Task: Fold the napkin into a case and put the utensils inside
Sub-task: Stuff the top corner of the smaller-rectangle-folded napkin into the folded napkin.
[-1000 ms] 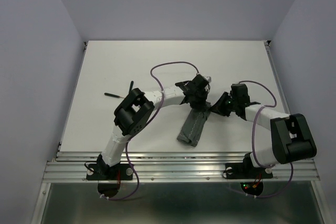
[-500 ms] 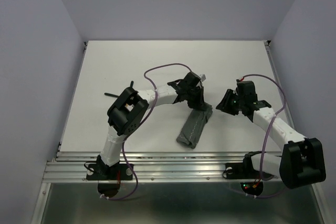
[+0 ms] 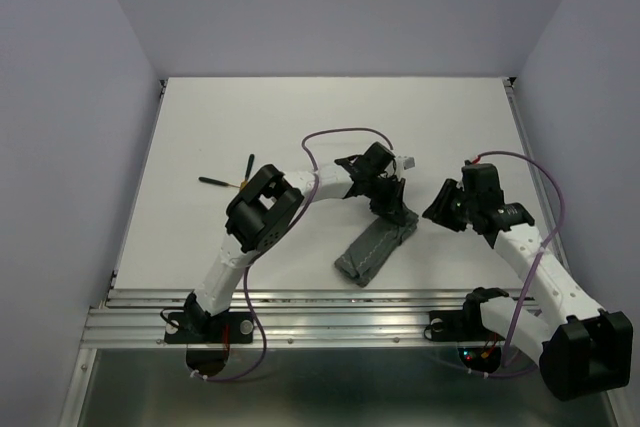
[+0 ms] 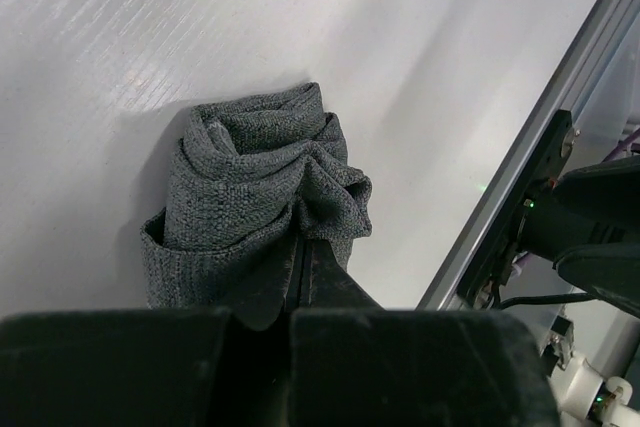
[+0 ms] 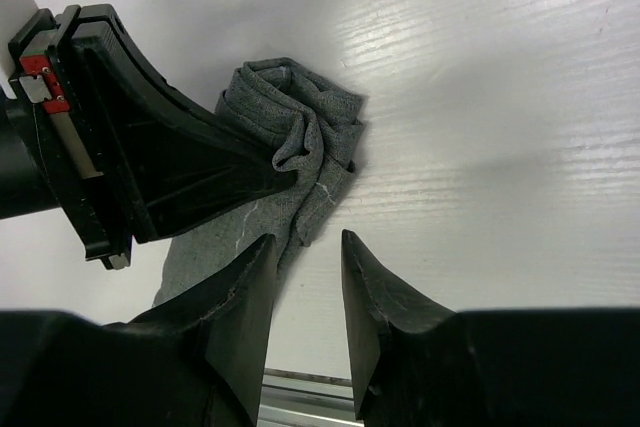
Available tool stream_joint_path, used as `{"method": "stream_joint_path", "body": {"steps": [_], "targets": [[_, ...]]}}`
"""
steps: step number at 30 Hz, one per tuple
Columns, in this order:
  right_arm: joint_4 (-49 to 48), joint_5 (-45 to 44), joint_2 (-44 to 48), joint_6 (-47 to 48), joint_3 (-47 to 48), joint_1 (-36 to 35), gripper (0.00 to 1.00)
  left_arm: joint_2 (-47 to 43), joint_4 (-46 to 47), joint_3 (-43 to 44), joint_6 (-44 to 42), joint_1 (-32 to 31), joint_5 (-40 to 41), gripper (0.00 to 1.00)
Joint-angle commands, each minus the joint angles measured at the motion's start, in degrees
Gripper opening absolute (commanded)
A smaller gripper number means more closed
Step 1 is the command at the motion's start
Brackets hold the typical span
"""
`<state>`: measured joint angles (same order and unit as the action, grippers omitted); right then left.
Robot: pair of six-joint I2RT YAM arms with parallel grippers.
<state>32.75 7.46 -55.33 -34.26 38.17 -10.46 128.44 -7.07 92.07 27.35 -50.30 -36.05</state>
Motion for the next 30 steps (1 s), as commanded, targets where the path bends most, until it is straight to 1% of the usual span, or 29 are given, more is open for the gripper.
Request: {"method": "stream_joint_path", "body": {"steps": [1, 5, 7, 8, 9, 11, 13, 14, 17, 23, 25, 30], "targets": [[0.48, 1.14, 0.14, -0.10, 0.06, 0.18, 0.37, -2.84, -2.07, 1.09, -3.54, -0.50, 0.10, 0.00], [-0.41, -0.16, -0.74, -1.07, -1.43, -2.72, 0.37, -6.79, 0.38, -2.33, -1.26, -0.23, 3.26, 0.00], [-0.58, -2.27, -1.44, -1.77, -1.70, -5.08, 0.37, -9.87, 4.76, -6.79, 1.38, -0.06, 5.19, 0.00], [-0.67, -2.80, -1.62, -1.95, -1.79, -5.79, 0.37, -10.92, 6.26, -6.82, 2.34, -0.06, 5.38, 0.00], [-0.93, -3.15, -1.97, -2.12, -1.96, -6.32, 0.36, -12.93, 8.28, -9.60, 4.35, 0.03, 5.47, 0.00], [-2.16, -3.51, -2.67, -2.56, -2.14, -7.38, 0.37, -14.62, 12.06, -12.34, 6.12, 0.12, 5.20, 0.00], [-3.39, -3.33, -4.17, -2.57, -2.23, -7.38, 0.36, -17.25, 19.34, -16.21, 8.41, 0.21, 4.33, 0.00], [-3.92, -3.25, -4.61, -2.48, -2.23, -7.91, 0.36, -17.43, 20.68, -18.05, 8.94, 0.21, 3.72, 0.00], [-5.59, -2.90, -6.45, -2.13, -1.70, -7.91, 0.36, -17.61, 22.09, -18.86, 9.65, 0.21, 2.48, 0.00], [-7.87, -3.33, -11.02, -1.69, -1.35, -10.81, 0.34, -18.14, 23.15, -20.44, 10.17, 0.21, 2.48, 0.00], [-8.49, -3.77, -11.81, -1.86, -1.43, -12.39, 0.34, -18.05, 23.33, -20.53, 10.26, 0.21, 2.30, 0.00], [-9.46, -5.88, -14.01, -2.39, -0.82, -13.54, 0.34, -17.96, 23.33, -20.88, 10.44, 0.21, 2.13, 0.00]]}}
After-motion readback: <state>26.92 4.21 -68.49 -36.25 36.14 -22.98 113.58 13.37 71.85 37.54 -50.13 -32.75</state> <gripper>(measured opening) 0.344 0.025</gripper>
